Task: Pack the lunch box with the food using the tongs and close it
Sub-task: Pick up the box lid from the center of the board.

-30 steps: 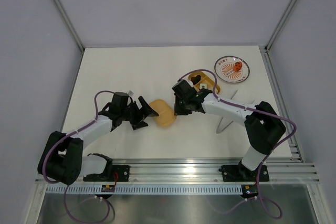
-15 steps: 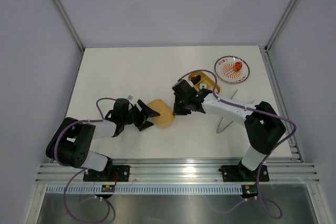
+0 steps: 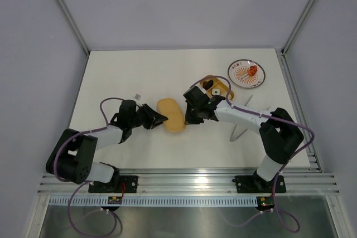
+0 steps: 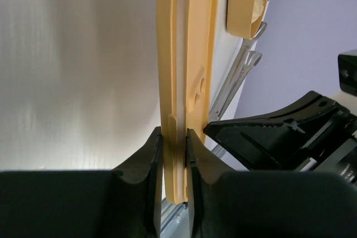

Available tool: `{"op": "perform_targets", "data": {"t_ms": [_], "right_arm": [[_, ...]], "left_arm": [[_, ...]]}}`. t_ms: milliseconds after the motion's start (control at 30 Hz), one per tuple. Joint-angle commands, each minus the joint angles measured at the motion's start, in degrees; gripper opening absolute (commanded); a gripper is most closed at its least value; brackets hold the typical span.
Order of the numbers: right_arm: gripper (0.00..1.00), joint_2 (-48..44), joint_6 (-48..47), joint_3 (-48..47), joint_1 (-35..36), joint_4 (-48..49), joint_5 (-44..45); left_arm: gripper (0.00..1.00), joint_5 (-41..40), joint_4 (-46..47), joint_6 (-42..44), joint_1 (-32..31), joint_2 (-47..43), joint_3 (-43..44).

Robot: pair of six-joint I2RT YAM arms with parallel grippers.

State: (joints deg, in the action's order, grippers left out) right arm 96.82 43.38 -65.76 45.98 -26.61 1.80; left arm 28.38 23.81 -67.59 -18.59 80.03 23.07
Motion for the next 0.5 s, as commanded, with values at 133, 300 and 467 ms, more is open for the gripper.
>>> {"op": "perform_targets", "data": {"t_ms": [133, 300, 467], "right_arm": [[0.21, -2.77, 0.57, -1.30, -0.19, 0.16, 0.57], [0.53, -6.19, -0.74, -2.36, -0.19, -3.26, 3.20], [0.55, -8.83, -3.03, -5.08, -0.19, -6.08, 5.40]], "left_arm": [[0.00, -6.84, -23.35, 15.81, 0.04, -6.72, 10.31], [0.00, -9.83, -38.21, 28.98, 0.04, -7.78, 21.46], [0.00, -12.21, -48.68, 37.34, -0.04, -8.75, 28.16]]}}
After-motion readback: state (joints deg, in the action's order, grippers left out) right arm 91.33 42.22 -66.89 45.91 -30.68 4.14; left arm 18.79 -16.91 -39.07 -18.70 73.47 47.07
